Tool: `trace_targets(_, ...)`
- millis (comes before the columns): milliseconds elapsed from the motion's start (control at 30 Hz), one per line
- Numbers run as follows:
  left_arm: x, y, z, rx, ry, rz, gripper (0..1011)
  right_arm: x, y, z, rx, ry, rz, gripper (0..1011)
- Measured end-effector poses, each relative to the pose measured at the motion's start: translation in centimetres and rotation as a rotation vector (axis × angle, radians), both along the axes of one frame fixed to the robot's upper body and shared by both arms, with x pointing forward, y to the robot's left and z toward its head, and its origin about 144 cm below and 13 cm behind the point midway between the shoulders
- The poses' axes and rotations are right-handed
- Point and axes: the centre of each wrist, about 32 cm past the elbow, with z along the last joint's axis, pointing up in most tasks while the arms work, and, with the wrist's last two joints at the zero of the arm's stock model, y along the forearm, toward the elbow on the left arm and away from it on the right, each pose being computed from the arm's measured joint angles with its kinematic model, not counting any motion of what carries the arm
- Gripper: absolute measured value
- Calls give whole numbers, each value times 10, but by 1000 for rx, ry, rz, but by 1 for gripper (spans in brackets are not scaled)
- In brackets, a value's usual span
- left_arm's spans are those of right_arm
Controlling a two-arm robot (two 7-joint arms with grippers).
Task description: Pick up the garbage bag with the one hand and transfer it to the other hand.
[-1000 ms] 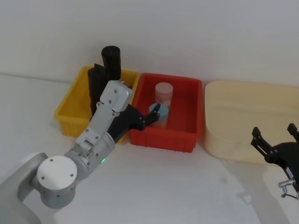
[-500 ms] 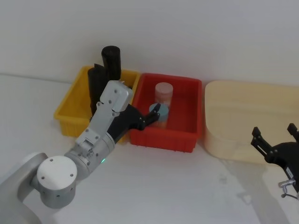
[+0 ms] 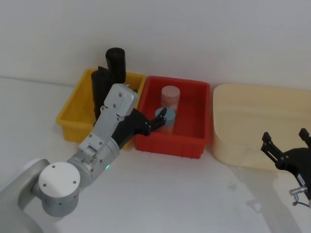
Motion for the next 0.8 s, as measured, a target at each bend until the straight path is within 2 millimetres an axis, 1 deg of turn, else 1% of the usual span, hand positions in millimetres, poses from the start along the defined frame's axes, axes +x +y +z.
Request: trace_targets(800,0,0,0,0,0,0,1001,0,0,0,0,0,0,1002)
